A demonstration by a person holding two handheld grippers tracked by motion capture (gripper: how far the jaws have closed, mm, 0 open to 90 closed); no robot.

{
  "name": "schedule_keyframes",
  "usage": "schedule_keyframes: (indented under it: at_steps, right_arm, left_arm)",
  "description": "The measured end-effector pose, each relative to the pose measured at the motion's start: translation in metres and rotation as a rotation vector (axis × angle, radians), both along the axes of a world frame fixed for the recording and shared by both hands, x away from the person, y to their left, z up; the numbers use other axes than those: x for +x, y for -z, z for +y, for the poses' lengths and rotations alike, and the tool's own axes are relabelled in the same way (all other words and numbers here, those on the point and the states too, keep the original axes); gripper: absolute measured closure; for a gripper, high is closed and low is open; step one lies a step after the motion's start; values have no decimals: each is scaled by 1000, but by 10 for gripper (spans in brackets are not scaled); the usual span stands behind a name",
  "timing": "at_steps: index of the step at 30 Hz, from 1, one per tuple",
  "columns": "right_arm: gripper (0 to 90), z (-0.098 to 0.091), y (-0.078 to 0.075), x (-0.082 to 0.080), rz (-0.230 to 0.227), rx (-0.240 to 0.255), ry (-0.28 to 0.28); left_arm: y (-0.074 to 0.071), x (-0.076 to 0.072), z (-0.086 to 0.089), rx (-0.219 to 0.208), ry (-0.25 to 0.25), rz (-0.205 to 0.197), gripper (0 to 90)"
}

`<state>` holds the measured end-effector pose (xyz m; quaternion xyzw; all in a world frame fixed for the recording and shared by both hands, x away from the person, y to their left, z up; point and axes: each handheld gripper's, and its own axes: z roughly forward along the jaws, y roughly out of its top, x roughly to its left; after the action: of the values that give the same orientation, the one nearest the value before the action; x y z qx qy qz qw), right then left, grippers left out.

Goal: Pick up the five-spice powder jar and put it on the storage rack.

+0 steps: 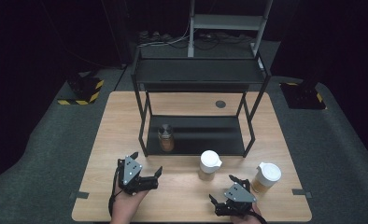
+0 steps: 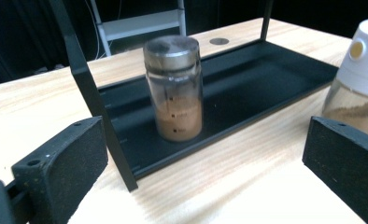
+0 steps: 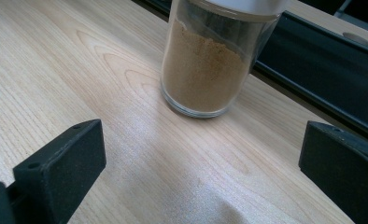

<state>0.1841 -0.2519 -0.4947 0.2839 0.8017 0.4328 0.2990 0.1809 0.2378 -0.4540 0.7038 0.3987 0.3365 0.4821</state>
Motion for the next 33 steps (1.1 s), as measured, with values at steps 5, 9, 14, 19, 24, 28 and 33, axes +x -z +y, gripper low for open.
schedule_keyframes:
  at_steps: [5, 9, 14, 19, 24, 28, 33]
  right_arm:
    - [0, 0, 0, 0, -1, -1, 0]
    - [0, 0, 0, 0, 0, -2, 0]
    - [0, 0, 0, 0, 0, -1, 1]
    - [0, 1, 0, 0, -2, -5, 1]
    - [0, 1, 0, 0, -1, -7, 3]
    - [0, 2, -1, 0, 1, -7, 4]
    - [0, 1, 0, 0, 2, -3, 9]
  left_arm:
    - [9, -6, 3, 13, 0, 16, 4]
    - [17, -10, 5, 22, 1, 36, 4]
    - [26, -13, 7, 37, 3, 59, 4]
    - [33, -14, 8, 58, -1, 89, 4]
    - [38, -14, 7, 105, 7, 111, 4]
    - [38, -14, 1, 163, 18, 123, 4]
    - [37, -16, -5, 219, 31, 119, 4]
